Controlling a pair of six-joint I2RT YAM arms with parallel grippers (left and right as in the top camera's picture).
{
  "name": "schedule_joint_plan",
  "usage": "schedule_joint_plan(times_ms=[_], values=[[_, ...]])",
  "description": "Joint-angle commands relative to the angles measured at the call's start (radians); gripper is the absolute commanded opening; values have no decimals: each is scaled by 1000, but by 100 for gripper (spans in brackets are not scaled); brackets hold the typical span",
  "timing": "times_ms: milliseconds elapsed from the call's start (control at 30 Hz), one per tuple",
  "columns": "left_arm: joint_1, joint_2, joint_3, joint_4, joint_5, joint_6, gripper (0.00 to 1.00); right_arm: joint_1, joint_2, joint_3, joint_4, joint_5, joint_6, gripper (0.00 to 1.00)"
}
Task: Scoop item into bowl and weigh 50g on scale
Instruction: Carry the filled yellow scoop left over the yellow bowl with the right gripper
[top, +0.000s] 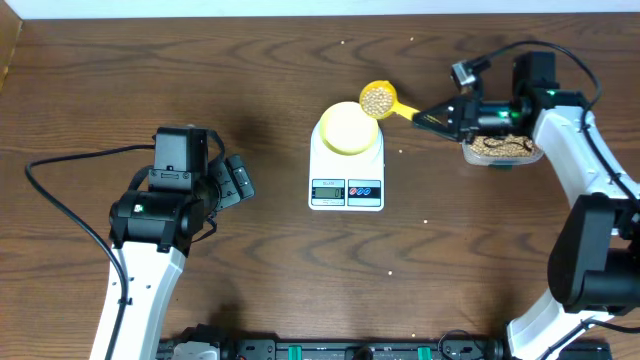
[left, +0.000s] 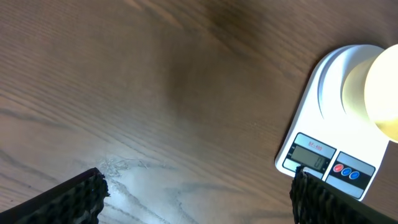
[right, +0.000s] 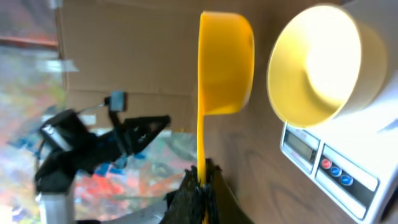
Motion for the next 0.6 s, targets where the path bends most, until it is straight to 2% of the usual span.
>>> schedule_joint_plan(times_ms=[0, 267, 567], values=[[6, 1, 11, -2, -17, -1, 96, 35, 9, 3, 63, 111, 206, 1], [6, 1, 11, -2, -17, -1, 96, 138, 4, 3, 83, 365, 169, 1], [6, 1, 11, -2, -17, -1, 96, 206, -50, 4, 59, 511, 99, 1]])
